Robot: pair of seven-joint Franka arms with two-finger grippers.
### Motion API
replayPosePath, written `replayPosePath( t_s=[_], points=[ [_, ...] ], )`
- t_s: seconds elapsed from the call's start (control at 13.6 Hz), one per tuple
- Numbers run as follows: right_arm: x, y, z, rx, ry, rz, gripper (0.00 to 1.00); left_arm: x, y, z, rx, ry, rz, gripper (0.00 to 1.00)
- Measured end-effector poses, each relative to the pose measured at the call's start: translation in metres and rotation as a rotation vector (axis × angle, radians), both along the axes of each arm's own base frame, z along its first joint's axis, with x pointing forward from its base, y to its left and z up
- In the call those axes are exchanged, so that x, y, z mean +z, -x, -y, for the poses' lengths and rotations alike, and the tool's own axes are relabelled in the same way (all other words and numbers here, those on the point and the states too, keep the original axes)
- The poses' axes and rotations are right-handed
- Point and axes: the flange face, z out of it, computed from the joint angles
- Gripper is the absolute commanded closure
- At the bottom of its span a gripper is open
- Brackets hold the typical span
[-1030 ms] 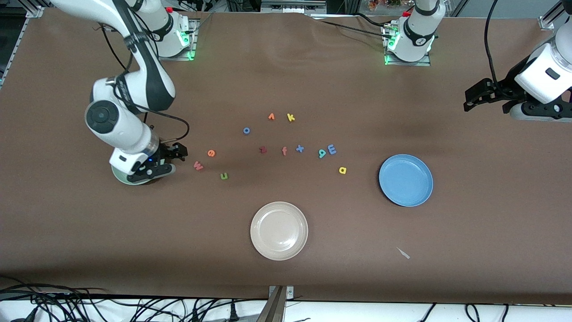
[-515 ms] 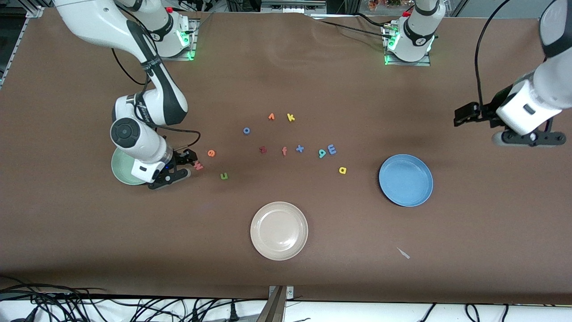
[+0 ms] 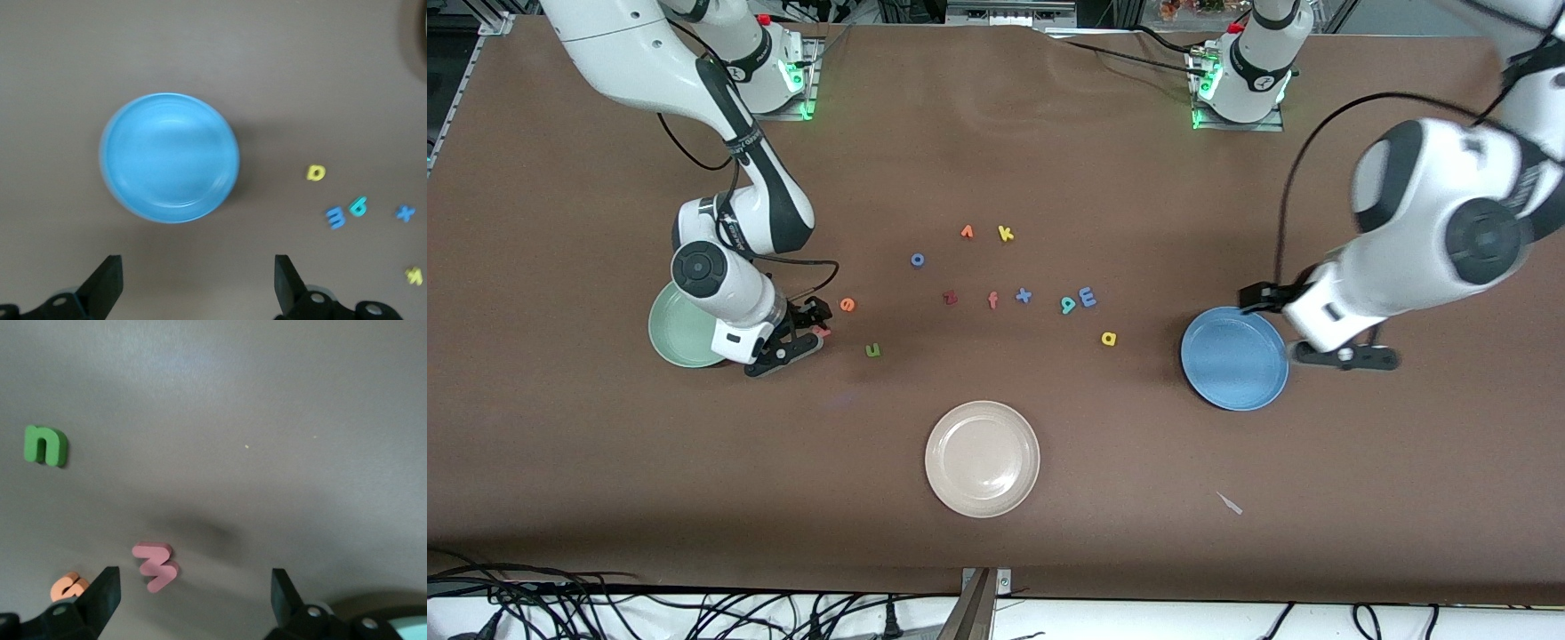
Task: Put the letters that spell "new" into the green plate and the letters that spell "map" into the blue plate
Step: 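Reach the right gripper to the pink M while the left gripper reaches the yellow D, then grasp the pink M with the right gripper while the left gripper grasps the D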
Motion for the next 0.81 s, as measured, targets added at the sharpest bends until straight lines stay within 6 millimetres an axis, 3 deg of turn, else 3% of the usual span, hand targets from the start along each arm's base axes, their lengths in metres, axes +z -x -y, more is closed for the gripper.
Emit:
replayPosePath(
  t_s=[0.15,0.44,0.81],
  points=[
    [-0.006,0.005,0.001,0.016,-0.001,0.002,0.00,-0.027,0.003,0.041,0.040,-0.023,-0.005,0.00],
    [-0.009,0.008,0.000,0.029,-0.002,0.000,0.00,-0.082,0.011,0.098,0.081,-0.133,0.015,0.00],
    [-0.013,0.016,-0.015,0.063,-0.005,-0.001,0.01,-0.176,0.039,0.172,0.035,-0.139,-0.018,0.00]
  ],
)
